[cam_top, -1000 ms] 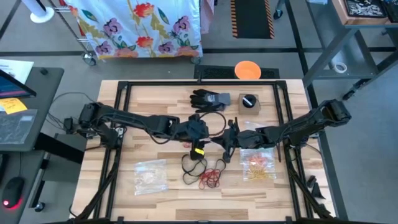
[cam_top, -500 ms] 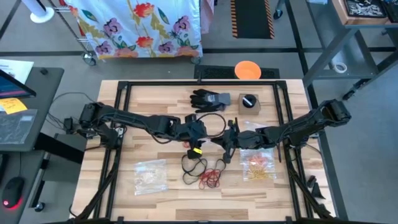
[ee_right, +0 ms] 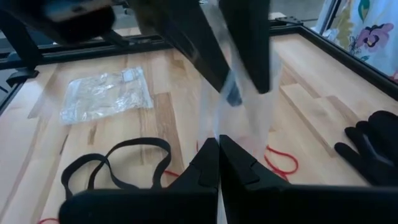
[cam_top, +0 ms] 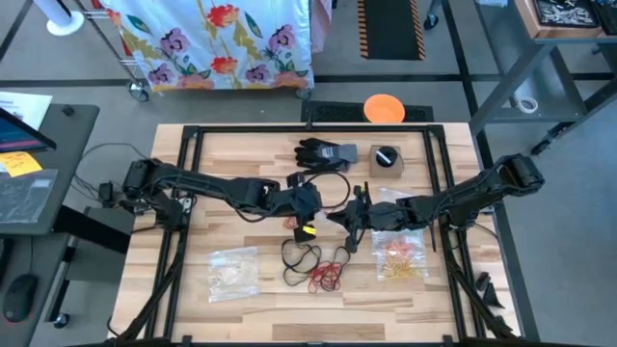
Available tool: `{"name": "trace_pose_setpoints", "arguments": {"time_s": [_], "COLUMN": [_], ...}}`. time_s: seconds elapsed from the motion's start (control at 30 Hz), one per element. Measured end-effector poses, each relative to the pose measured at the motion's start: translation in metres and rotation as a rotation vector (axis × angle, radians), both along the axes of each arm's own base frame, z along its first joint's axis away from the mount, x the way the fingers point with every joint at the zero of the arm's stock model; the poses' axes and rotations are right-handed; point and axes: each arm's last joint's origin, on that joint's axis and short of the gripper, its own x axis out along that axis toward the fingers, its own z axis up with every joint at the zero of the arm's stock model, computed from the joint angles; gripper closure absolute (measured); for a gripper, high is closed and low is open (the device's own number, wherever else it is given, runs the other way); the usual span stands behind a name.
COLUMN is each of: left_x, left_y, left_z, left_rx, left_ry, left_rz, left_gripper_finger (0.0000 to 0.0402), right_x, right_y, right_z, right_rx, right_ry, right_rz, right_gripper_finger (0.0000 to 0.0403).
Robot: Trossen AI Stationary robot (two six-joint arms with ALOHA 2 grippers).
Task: Sort rubber bands
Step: Open the top transparent zip bag
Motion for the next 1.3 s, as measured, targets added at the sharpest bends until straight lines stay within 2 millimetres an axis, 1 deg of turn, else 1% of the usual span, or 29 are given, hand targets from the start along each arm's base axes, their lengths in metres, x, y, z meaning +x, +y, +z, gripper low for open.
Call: {"name": "trace_pose_setpoints", "arguments": {"time_s": [0.13, 0.17, 0.27, 0.37, 0.43, 0.5, 0.57, 0.67, 0.73, 0.93, 1.03, 1.1, 1.17, 1.23, 1.3], "left_x": [0.001, 0.001, 0.0, -0.002, -0.001, -0.001, -0.002, -0.002, -0.002, -0.002, -0.002, -0.002, -0.002, -0.002, -0.002], "left_y": [-0.006, -0.007, -0.008, -0.01, -0.01, -0.011, -0.014, -0.015, -0.014, -0.016, -0.016, -0.016, -0.016, -0.016, -0.016], "left_z": [0.001, 0.001, 0.001, -0.001, -0.002, -0.001, -0.001, -0.001, -0.001, -0.001, -0.001, -0.001, -0.001, -0.001, -0.001], "left_rx": [0.007, 0.006, -0.014, -0.06, -0.1, -0.119, -0.12, -0.117, -0.116, -0.117, -0.113, -0.112, -0.113, -0.113, -0.113], "left_ry": [-0.016, -0.015, -0.014, -0.028, -0.054, -0.065, -0.074, -0.074, -0.077, -0.079, -0.082, -0.082, -0.084, -0.084, -0.084], "left_rz": [-0.037, -0.037, -0.011, 0.073, 0.134, 0.159, 0.168, 0.17, 0.177, 0.179, 0.184, 0.184, 0.183, 0.183, 0.184], "left_gripper_finger": [0.0387, 0.0393, 0.0396, 0.04, 0.04, 0.0401, 0.0401, 0.0401, 0.0401, 0.0401, 0.0401, 0.0401, 0.0401, 0.0401, 0.0401], "right_x": [0.0, 0.0, -0.001, -0.001, -0.002, -0.002, -0.002, -0.002, -0.002, -0.004, -0.005, -0.006, -0.007, -0.007, -0.006], "right_y": [0.0, 0.0, -0.002, -0.005, -0.004, -0.004, -0.005, -0.005, -0.004, -0.008, -0.013, -0.016, -0.018, -0.019, -0.019], "right_z": [-0.001, -0.001, 0.0, 0.002, 0.004, 0.003, 0.003, 0.002, 0.002, -0.004, -0.008, -0.01, -0.012, -0.012, -0.012], "right_rx": [-0.004, -0.008, -0.056, -0.102, -0.107, -0.113, -0.108, -0.049, -0.01, 0.018, 0.032, 0.048, 0.062, 0.067, 0.07], "right_ry": [0.013, 0.014, 0.007, -0.02, -0.041, -0.037, -0.04, -0.05, -0.057, -0.009, 0.028, 0.044, 0.053, 0.054, 0.049], "right_rz": [-0.001, -0.005, -0.061, -0.179, -0.238, -0.261, -0.268, -0.269, -0.269, -0.296, -0.321, -0.343, -0.357, -0.363, -0.362], "right_gripper_finger": [0.0403, 0.0403, 0.0403, 0.0399, 0.0393, 0.0381, 0.0364, 0.033, 0.0302, 0.021, 0.0181, 0.0175, 0.0179, 0.0195, 0.0226]}}
